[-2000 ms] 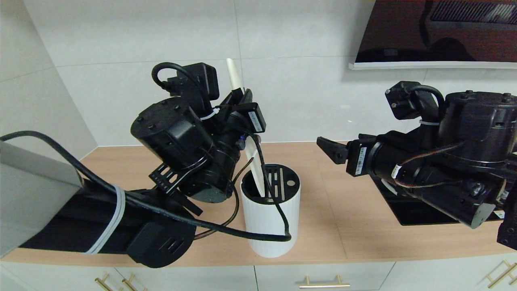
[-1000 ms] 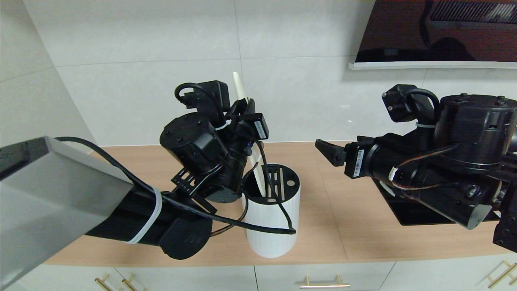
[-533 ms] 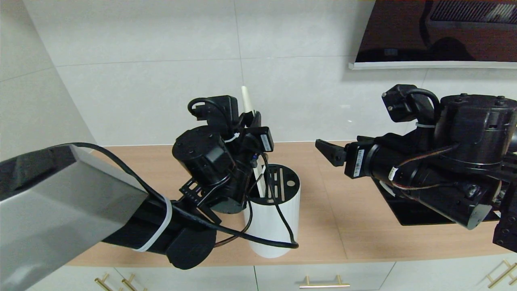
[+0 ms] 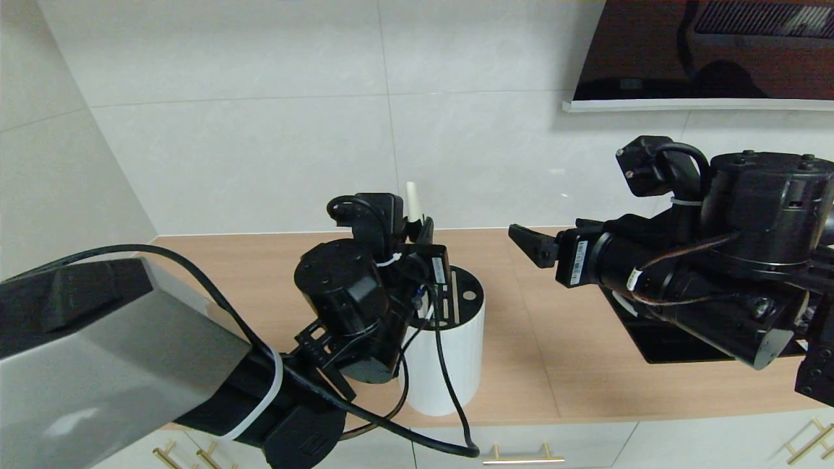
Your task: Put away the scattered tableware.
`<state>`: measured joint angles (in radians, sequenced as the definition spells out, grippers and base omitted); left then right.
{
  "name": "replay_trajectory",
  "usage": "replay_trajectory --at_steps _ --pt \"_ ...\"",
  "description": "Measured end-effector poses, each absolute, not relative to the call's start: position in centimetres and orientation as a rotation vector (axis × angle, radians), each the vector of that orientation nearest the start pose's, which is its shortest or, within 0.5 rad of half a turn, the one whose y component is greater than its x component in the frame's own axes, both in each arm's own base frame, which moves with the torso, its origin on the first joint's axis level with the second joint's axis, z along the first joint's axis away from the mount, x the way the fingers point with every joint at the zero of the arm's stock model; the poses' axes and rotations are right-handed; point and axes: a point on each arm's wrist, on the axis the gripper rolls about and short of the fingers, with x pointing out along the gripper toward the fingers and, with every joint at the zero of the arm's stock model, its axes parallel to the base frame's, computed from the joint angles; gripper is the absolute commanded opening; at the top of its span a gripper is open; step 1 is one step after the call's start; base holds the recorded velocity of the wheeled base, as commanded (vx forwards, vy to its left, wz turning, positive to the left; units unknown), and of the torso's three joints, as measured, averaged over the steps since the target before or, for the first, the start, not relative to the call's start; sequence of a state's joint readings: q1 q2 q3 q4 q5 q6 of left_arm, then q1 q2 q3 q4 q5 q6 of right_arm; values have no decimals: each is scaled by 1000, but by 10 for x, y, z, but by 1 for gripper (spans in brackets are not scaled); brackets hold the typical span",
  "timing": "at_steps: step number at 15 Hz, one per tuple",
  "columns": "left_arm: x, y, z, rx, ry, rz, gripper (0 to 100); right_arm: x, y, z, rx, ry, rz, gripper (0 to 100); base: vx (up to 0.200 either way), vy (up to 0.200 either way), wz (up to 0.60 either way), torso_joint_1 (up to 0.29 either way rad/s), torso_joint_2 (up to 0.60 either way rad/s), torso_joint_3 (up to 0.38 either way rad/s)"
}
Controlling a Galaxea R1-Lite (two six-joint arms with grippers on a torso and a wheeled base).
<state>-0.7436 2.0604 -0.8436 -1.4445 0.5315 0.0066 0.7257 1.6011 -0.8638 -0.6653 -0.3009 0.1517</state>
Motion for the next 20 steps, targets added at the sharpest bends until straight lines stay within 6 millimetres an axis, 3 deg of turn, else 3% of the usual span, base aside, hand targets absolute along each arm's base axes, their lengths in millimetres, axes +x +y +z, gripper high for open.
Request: replay_trajectory --at_steps 12,20 --pt "251 -241 123 -41 -86 -272 0 222 188 231 113 96 418 100 0 0 0 0 0 0" --pt "252 -241 112 -22 -71 -271 0 221 188 230 113 97 419 100 0 0 0 0 0 0"
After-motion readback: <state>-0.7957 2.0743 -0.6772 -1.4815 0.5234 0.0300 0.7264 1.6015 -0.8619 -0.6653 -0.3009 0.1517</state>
